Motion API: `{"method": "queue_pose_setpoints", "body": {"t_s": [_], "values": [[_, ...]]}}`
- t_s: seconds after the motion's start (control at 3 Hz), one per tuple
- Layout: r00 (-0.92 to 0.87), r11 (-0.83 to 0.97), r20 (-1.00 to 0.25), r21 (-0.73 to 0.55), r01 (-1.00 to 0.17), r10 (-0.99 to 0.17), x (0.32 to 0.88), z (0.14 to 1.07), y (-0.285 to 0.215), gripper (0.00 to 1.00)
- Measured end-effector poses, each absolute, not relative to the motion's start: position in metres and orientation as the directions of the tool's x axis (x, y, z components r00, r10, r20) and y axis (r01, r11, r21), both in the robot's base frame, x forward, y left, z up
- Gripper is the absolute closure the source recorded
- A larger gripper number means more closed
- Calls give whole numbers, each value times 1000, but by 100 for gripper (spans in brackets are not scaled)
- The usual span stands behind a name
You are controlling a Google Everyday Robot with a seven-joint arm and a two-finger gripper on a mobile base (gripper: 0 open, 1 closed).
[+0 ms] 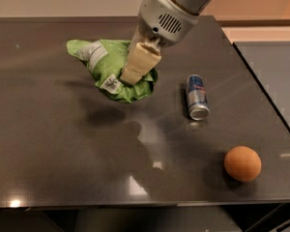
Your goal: Pick green rice chip bag
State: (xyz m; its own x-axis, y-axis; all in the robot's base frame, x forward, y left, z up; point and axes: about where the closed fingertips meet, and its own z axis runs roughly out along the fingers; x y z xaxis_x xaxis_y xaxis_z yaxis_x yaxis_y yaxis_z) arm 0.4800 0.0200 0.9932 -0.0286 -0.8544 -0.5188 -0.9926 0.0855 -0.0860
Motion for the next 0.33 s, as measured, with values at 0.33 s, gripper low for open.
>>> {"method": "queue_pose_setpoints", "body": {"t_s": [0.33], "values": [[-29, 85, -519, -86, -993, -854, 480, 993, 20, 100]]}}
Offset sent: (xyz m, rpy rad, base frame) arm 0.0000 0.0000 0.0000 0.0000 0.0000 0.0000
